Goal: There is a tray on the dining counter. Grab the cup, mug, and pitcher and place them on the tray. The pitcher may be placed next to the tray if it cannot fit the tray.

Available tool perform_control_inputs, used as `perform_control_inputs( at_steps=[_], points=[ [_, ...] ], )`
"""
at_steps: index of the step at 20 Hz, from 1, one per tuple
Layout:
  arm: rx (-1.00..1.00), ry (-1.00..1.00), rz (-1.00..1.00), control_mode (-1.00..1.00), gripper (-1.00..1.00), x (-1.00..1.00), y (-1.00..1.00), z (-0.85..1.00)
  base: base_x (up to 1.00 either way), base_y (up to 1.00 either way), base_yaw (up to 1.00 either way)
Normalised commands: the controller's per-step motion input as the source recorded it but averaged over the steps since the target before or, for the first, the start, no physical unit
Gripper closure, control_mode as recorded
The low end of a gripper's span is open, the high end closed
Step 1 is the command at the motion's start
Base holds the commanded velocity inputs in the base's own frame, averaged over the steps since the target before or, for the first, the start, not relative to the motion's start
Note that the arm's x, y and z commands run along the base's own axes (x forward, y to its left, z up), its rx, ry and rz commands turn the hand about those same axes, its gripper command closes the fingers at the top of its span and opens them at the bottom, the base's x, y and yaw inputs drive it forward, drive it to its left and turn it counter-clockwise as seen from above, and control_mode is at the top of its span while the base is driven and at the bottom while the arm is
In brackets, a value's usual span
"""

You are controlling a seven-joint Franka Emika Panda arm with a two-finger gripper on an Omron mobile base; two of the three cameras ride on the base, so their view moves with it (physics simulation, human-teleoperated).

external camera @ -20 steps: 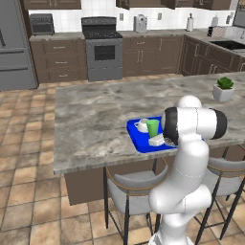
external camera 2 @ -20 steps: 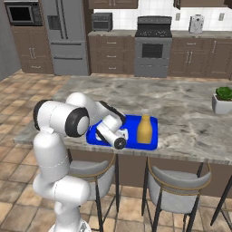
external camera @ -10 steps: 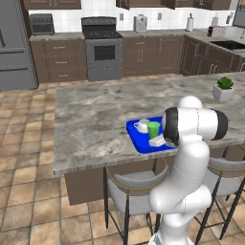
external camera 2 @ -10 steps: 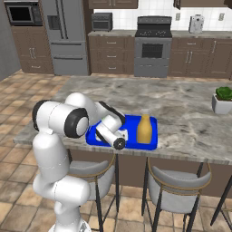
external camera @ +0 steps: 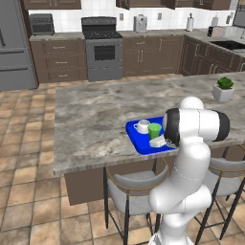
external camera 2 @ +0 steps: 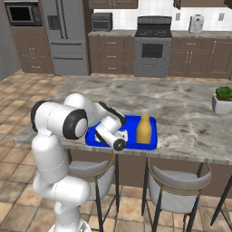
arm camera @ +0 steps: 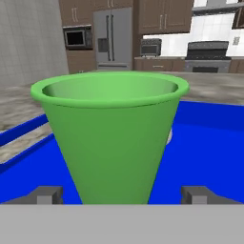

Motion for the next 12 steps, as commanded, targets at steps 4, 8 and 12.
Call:
perform_control_inputs(
  at_steps=[4, 8, 12],
  points=[
    [0.0, 0.0, 0.0, -1.0, -1.0, -0.03, 0.0, 0.0, 0.0, 0.0, 0.0],
    [0.0, 0.0, 0.0, -1.0, -1.0, -0.04, 0.0, 0.06, 0.0, 0.0, 0.0],
    [0.0, 0.0, 0.0, -1.0, -1.0, -0.09, 0.02, 0.2, 0.0, 0.0, 0.0]
  ],
)
